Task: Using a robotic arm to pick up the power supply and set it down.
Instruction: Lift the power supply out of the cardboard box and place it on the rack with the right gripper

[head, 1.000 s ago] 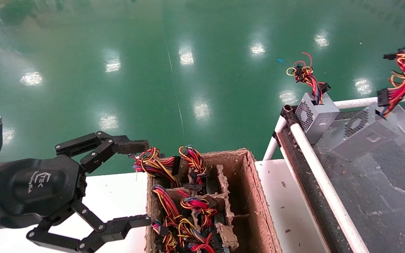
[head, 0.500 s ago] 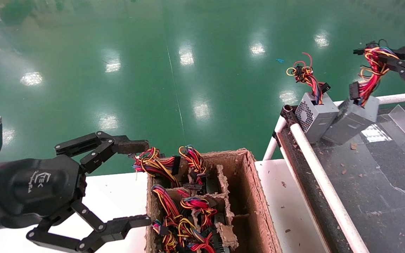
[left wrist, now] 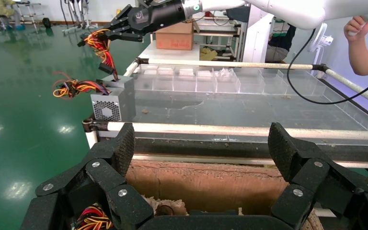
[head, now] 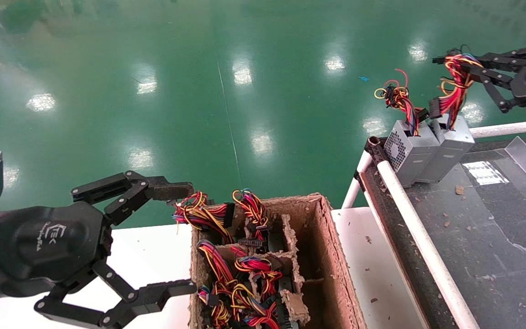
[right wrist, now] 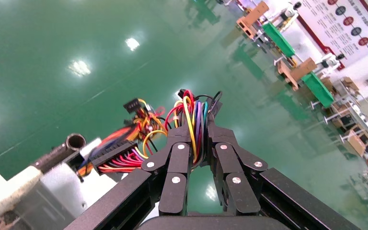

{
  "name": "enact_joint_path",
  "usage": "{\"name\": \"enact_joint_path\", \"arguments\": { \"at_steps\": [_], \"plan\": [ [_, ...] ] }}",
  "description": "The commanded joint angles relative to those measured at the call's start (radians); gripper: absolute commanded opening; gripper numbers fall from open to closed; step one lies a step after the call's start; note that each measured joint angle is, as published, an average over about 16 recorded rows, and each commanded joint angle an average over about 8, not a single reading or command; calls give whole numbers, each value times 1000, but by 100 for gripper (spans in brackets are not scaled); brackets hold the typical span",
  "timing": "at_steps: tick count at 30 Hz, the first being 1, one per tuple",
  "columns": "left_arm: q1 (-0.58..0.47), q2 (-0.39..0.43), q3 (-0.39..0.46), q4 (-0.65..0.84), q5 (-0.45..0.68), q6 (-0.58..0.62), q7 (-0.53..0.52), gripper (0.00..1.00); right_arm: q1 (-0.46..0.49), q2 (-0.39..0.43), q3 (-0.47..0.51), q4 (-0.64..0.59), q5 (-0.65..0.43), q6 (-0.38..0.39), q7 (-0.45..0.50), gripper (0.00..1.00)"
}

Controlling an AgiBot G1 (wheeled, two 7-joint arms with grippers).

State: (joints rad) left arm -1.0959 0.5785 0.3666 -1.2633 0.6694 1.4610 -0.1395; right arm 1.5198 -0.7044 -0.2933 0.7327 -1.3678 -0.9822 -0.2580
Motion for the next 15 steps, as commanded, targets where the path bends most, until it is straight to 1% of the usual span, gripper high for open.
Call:
{"name": "enact_joint_path", "arguments": {
  "at_steps": [1, 6, 7, 15],
  "plan": [
    [0, 0, 0, 0, 0, 0, 0, 100, 23, -16, -7, -27, -5, -11, -12, 28],
    [0, 0, 0, 0, 0, 0, 0, 100, 65, -40, -16, -103, -14, -30, -41, 90],
    [0, 0, 0, 0, 0, 0, 0, 100, 72, -42, -18, -116, -14, -36, -45, 100],
    [0, 0, 0, 0, 0, 0, 0, 100, 112, -41, -29, -199, -18, -100, -60, 100]
  ]
}}
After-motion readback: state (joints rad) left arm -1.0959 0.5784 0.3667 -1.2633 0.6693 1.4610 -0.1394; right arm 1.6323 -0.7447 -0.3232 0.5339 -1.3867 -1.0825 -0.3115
